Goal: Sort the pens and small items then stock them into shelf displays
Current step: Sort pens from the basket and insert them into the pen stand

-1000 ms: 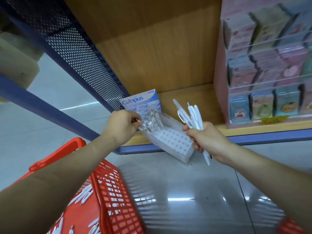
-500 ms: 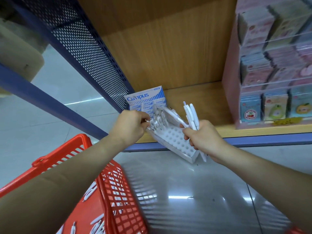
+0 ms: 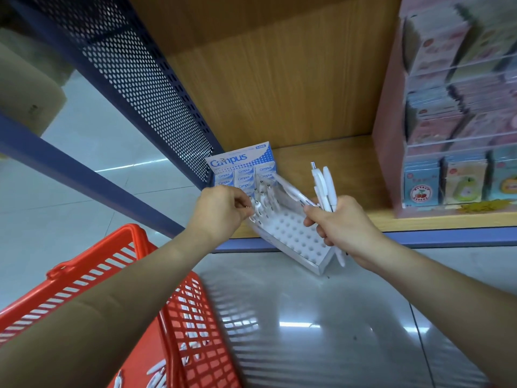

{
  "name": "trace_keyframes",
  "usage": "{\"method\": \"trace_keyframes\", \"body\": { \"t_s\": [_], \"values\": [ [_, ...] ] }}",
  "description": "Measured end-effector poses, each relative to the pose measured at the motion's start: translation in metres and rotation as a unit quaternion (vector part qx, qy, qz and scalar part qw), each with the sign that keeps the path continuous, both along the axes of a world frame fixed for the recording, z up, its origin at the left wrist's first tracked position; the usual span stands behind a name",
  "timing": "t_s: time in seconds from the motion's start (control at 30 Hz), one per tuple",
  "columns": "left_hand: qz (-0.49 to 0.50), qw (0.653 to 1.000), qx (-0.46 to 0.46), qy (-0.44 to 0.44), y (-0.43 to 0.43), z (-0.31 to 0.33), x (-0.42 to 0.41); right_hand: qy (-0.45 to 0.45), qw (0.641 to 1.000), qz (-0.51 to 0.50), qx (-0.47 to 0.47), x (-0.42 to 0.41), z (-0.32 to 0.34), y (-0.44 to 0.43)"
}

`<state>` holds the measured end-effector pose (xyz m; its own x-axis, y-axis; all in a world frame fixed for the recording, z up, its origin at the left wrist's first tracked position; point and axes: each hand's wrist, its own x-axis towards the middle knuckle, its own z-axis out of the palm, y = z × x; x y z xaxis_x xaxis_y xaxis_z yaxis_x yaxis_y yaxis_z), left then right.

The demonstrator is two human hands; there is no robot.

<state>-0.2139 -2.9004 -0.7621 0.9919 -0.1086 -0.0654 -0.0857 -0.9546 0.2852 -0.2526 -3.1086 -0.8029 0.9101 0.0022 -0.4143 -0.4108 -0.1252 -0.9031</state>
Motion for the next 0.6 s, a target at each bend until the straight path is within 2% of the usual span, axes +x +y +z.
{"method": "trace_keyframes", "body": {
  "t_s": [0.4, 0.47, 0.53, 0.6],
  "values": [
    [0.035, 0.997, 0.044, 0.048, -0.014, 0.005, 0.008, -0.017, 1.000, 0.010, 0.019, 0.002, 0.005, -0.003],
    [0.039, 0.998, 0.015, 0.036, -0.016, 0.013, 0.008, -0.009, 0.999, 0.019, 0.047, 0.004, 0.009, -0.005],
    [0.039, 0.996, -0.077, -0.016, -0.020, 0.022, 0.011, 0.004, 0.997, 0.036, 0.065, 0.006, 0.013, -0.007],
    [-0.036, 0.989, -0.120, -0.072, -0.028, 0.033, 0.009, 0.007, 0.996, 0.063, 0.060, 0.007, 0.018, -0.007]
  ]
}}
